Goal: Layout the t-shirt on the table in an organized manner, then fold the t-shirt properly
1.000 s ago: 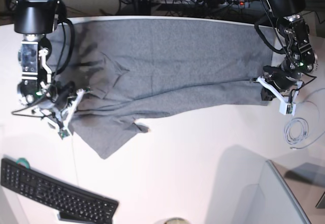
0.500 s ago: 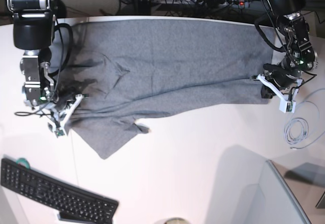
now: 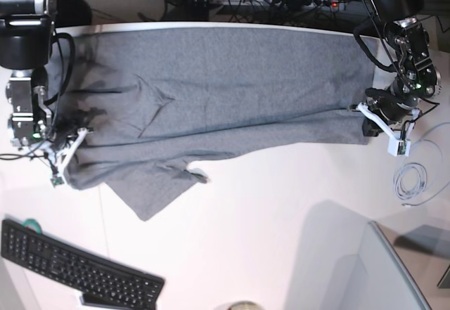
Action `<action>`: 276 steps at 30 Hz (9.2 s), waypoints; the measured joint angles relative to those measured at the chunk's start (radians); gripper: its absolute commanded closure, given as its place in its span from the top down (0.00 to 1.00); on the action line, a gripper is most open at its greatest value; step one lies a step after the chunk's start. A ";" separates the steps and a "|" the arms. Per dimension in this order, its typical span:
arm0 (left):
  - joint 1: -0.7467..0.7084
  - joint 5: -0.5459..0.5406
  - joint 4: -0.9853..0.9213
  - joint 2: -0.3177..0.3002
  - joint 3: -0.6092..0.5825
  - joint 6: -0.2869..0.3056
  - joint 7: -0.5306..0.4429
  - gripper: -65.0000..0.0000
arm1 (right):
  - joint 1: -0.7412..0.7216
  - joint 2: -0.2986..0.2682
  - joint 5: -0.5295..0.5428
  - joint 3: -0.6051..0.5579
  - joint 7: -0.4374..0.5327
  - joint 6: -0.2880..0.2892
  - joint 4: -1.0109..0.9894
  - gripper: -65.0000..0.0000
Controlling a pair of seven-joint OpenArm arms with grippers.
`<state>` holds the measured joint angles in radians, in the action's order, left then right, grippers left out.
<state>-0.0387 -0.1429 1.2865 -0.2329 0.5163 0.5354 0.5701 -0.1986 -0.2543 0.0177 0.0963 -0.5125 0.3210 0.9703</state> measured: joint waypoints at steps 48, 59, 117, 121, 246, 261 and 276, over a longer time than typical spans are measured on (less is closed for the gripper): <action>0.003 -0.003 0.000 0.000 -0.005 0.003 -0.001 0.00 | -0.331 0.045 -0.229 0.015 0.195 0.008 -0.331 0.41; 0.003 -0.004 0.000 0.000 -0.002 0.003 -0.001 0.00 | -0.388 0.056 -0.232 0.015 0.230 0.008 -0.478 0.42; 0.005 0.000 0.000 0.000 -0.001 0.003 -0.001 0.00 | -0.343 0.073 -0.231 0.015 0.288 0.006 -0.499 0.16; 0.005 0.000 0.000 0.000 -0.001 0.003 -0.001 0.00 | -0.344 0.073 -0.232 0.015 0.285 0.006 -0.494 0.01; 0.086 0.001 0.093 -0.009 -0.093 0.004 0.010 0.00 | -0.334 0.135 -0.241 0.089 -0.004 0.122 -0.125 0.00; 0.085 0.001 0.106 -0.020 -0.097 0.004 0.078 0.00 | -0.304 0.154 -0.240 0.093 0.051 0.123 -0.214 0.00; 0.066 0.001 0.104 -0.019 -0.097 0.004 0.078 0.00 | -0.305 0.126 -0.232 0.102 0.076 0.124 -0.219 0.65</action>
<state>0.0273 -0.1421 1.3903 -0.2516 0.4191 0.5396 0.6479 -0.5037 -0.1280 -0.2142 0.1986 -0.4370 0.4450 0.7509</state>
